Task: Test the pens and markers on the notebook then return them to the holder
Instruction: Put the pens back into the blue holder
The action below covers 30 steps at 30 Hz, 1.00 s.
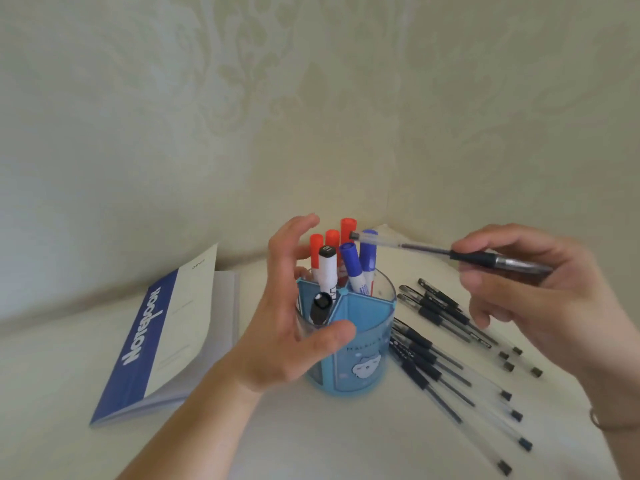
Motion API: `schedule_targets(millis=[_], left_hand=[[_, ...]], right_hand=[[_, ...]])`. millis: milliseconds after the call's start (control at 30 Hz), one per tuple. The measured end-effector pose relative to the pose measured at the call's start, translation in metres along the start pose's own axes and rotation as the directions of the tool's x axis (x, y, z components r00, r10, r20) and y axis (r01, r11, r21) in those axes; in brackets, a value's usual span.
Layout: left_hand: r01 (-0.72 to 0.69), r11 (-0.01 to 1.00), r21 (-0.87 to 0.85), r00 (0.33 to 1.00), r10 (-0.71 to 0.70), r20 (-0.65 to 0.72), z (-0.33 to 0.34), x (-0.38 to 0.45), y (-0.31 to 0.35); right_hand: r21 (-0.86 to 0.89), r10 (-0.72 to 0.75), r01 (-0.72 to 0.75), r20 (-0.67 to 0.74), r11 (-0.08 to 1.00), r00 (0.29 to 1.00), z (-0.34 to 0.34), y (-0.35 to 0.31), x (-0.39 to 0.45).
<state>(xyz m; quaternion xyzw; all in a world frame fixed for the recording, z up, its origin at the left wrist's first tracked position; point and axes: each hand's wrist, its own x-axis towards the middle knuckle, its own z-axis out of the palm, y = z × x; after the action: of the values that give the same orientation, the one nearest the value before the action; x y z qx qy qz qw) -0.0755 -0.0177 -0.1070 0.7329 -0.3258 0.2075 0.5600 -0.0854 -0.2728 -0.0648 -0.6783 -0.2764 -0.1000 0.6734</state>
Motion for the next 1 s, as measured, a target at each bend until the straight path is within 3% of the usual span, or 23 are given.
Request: schedule_targets(millis=[67, 267, 400, 600, 700, 733, 767, 833, 900, 1000], left_hand=[[-0.012, 0.999, -0.03, 1.0, 0.012, -0.016, -0.001, -0.001, -0.001], [0.057, 0.998, -0.039, 0.982, -0.063, -0.176, -0.005, 0.003, -0.007], [0.058, 0.998, -0.029, 0.978, -0.063, -0.198, -0.003, 0.003, -0.008], [0.014, 1.0, 0.018, 0.992, -0.012, -0.125, -0.002, 0.0, -0.008], [0.019, 1.0, 0.012, 0.994, -0.017, -0.109, -0.003, 0.0, -0.009], [0.023, 1.0, 0.011, 0.994, -0.022, -0.109, -0.003, 0.0, -0.009], [0.028, 1.0, 0.008, 0.994, -0.027, -0.111, -0.002, 0.0, -0.009], [0.032, 0.999, 0.009, 0.993, -0.031, -0.115, -0.002, 0.0, -0.009], [0.029, 1.0, 0.009, 0.992, -0.027, -0.119, -0.002, 0.0, -0.01], [0.018, 1.0, 0.0, 0.992, -0.018, -0.122, -0.003, 0.001, -0.009]], right_hand=[[0.125, -0.038, 0.033, 0.038, 0.992, 0.999, -0.005, 0.004, 0.001], [0.267, -0.107, 0.13, -0.1, 0.955, 0.989, 0.012, 0.002, 0.002], [0.082, -0.15, 0.154, -0.05, 0.985, 0.987, 0.04, 0.006, 0.001], [-0.288, -0.026, 0.014, -0.038, 0.958, 0.999, 0.055, 0.016, -0.003], [-0.389, 0.036, -0.101, -0.171, 0.916, 0.985, 0.043, 0.01, 0.0], [-0.528, 0.078, -0.154, -0.162, 0.835, 0.984, 0.038, 0.01, 0.0], [-0.707, 0.153, -0.167, -0.083, 0.688, 0.985, 0.035, 0.012, -0.001], [-0.922, 0.387, -0.096, 0.062, 0.375, 0.92, 0.039, 0.017, -0.007], [-0.982, 0.49, -0.028, 0.068, 0.185, 0.869, 0.049, 0.015, -0.011], [-0.997, 0.48, 0.075, 0.073, 0.015, 0.874, 0.061, 0.014, -0.014]])
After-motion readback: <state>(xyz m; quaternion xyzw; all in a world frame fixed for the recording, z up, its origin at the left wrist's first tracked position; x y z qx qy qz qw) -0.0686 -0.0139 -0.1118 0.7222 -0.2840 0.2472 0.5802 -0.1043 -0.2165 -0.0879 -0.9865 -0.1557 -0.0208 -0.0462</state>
